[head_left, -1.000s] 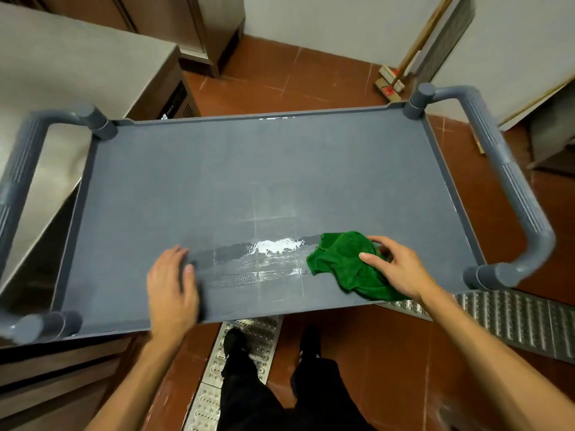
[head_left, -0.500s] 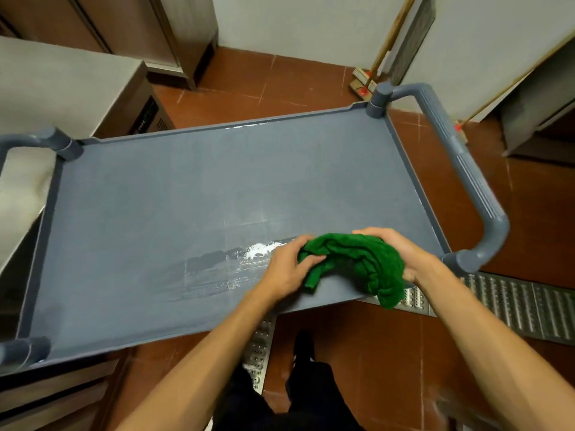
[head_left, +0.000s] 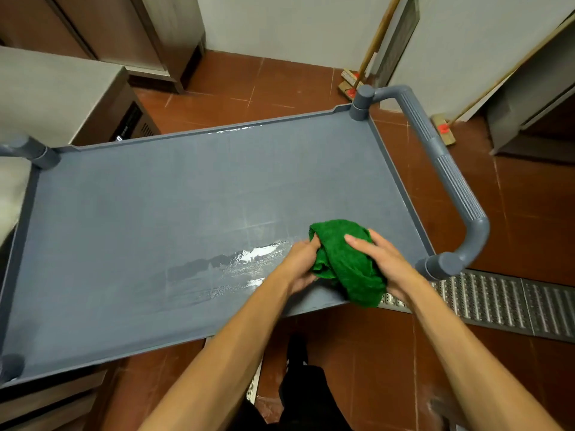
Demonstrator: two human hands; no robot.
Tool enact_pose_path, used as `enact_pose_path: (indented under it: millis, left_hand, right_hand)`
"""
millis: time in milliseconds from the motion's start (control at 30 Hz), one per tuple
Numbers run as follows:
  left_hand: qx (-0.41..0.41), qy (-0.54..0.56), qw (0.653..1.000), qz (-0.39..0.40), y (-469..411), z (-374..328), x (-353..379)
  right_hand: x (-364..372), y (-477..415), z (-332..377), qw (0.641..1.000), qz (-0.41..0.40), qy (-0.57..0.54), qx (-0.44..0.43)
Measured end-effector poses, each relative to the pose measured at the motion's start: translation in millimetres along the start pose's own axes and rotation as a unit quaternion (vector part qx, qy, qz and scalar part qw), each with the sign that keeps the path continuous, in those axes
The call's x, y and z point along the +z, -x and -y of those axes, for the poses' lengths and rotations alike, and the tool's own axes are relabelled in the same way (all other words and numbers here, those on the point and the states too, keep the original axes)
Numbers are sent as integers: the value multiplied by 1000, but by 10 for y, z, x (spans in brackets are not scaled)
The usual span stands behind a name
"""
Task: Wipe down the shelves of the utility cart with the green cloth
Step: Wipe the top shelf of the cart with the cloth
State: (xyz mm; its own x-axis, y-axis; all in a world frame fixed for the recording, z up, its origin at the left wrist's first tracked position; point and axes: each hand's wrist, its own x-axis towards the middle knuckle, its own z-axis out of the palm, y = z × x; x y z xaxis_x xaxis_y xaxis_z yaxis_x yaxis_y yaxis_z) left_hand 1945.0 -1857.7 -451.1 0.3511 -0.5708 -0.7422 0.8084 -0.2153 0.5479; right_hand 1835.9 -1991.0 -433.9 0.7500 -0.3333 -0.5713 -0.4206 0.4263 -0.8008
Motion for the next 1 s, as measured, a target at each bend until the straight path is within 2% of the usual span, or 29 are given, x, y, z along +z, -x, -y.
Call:
enact_pose_path:
  millis: [33,100,167,233,300,367,467,700,767,867,1000]
  left_hand:
    - [30,-64,996,-45,-36,7,-31]
    - [101,-189,968,-130,-68,3,-147]
    - [172,-225,946,-156,-28,-13,-326]
    - [252,-236,924,-167,95,1,-584]
    - [322,-270,884,-204,258,58,-941]
    - [369,-329,822,-282,439,140,-1396]
    - [400,-399,730,-385,745,258,-2115]
    - [355,-529,599,-485,1390,507,-3488]
    - [352,-536,593,-487,1446,557,-3602]
    - [351,-550,607,-454,1409,540,-3524]
    - [320,-521,653,-447,1448,511,-3464]
  right_hand:
    - [12,7,-50,999,-14,27,-16]
    - [38,3,-139,991,-71,74,-87]
    - [99,-5,-198,965,-152,129,-171]
    - [163,-21,-234,930,-222,195,-219]
    - [236,-54,-270,917,-247,230,-212]
    - [328,-133,-330,918,-224,285,-158]
    - [494,-255,-454,872,-215,424,-118]
    - [752,-330,-494,861,-279,412,-110]
    - [832,-333,-504,860,-284,410,-111]
    - [1075,-392,-532,860,-271,419,-110]
    - [1594,-465,-647,857,-219,451,-118]
